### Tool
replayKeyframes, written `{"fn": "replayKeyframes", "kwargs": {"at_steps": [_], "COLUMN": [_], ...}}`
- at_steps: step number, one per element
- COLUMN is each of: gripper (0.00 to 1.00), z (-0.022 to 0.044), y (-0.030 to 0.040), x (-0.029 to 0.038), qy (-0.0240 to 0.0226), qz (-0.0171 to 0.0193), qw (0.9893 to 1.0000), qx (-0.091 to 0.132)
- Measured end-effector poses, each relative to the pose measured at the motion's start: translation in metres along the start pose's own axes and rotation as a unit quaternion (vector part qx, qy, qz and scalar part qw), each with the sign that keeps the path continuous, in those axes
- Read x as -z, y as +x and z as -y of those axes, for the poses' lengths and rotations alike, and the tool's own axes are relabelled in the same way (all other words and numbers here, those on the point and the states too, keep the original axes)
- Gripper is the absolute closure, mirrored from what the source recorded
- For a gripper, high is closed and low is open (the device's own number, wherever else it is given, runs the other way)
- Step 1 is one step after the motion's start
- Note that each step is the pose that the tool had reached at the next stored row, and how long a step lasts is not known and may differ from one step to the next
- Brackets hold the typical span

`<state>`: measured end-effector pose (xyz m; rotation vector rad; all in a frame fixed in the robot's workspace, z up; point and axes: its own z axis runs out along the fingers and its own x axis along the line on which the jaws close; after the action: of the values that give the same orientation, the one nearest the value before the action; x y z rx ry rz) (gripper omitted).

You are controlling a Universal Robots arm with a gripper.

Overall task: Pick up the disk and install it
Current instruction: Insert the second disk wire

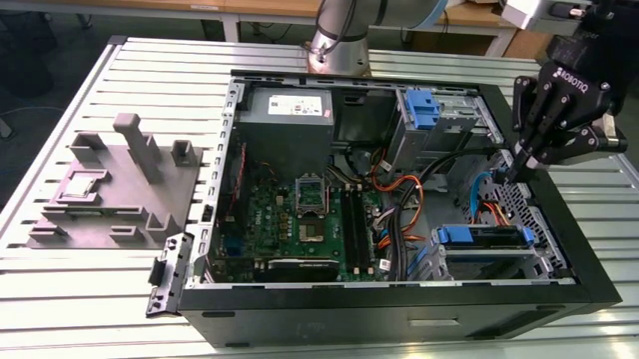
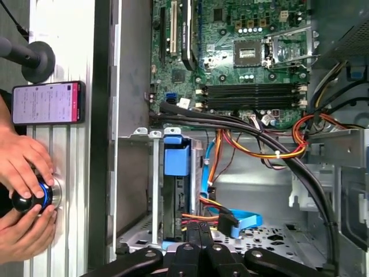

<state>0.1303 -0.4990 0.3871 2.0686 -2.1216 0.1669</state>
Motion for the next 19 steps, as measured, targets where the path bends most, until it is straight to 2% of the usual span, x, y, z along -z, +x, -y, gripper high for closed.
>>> {"fn": "replayKeyframes", "kwargs": {"at_steps": [8, 11, 12, 14, 16, 19], "gripper": [0.90, 0.90, 0.90, 0.90, 0.90, 0.90], "z": [-0.0004, -0.0005, -0.0004, -0.0004, -0.0004, -0.0003], "y": [-0.0139, -0.0184, -0.0192, -0.0207, -0.0230, -0.0254], "x": [0.0024, 0.0018, 0.0012, -0.0002, -0.0024, -0.0047], "qy": [-0.0037, -0.0040, -0.0040, -0.0038, -0.0037, -0.0037], "qz": [-0.0031, -0.0067, -0.0087, -0.0175, -0.0236, -0.0241], "qw": [1.0000, 1.0000, 1.0000, 0.9998, 0.9997, 0.9997], "qx": [0.001, 0.001, 0.000, 0.000, 0.000, 0.000]}}
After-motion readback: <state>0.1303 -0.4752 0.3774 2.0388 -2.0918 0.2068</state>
